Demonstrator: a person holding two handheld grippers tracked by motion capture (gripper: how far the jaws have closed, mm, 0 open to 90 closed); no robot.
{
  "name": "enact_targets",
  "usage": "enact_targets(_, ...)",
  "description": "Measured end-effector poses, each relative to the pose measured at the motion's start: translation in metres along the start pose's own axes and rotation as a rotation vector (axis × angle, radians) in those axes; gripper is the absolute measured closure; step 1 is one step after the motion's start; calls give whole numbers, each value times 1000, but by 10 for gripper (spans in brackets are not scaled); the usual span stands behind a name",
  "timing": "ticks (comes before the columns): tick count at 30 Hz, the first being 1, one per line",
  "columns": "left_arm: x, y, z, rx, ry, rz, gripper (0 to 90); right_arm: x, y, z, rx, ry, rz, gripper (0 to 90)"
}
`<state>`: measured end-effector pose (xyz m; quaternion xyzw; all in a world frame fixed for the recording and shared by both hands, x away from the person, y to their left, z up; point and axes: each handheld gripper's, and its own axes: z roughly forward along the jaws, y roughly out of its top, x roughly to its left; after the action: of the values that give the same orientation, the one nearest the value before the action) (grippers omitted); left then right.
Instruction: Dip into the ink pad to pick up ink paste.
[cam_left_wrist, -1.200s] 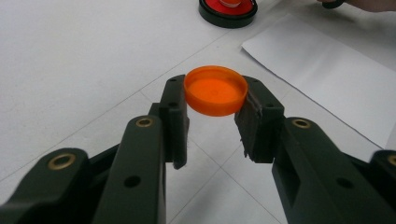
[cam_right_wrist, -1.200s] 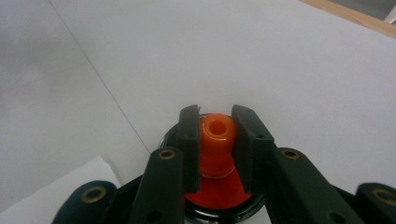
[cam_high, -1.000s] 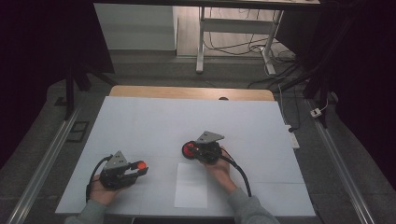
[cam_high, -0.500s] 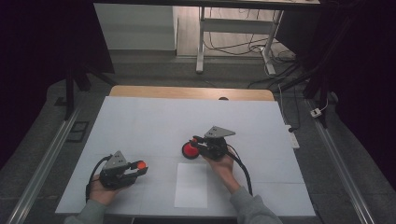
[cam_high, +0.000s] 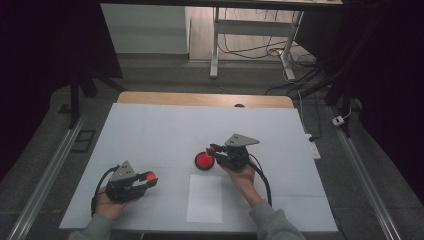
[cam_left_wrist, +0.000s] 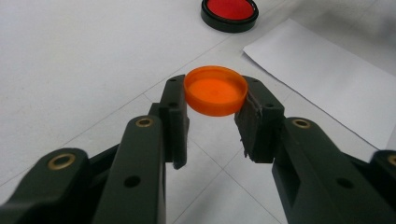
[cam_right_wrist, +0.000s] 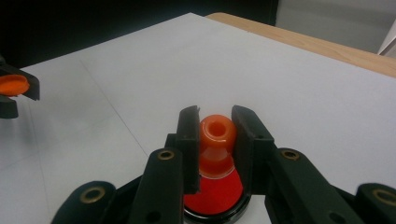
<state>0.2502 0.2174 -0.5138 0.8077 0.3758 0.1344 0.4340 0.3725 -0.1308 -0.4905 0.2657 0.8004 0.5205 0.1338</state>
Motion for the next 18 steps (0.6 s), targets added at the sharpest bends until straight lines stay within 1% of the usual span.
enact_targets(5,0,0,0,3,-1,3,647,0,0,-4,3,7,-5,723)
enact_targets(9,0,0,0,3,0,2,647,2,2,-8,-7,18,-4,722)
enact_targets(18,1,-1,0,3,3,1,646,5,3,-17,-18,22,-8,722)
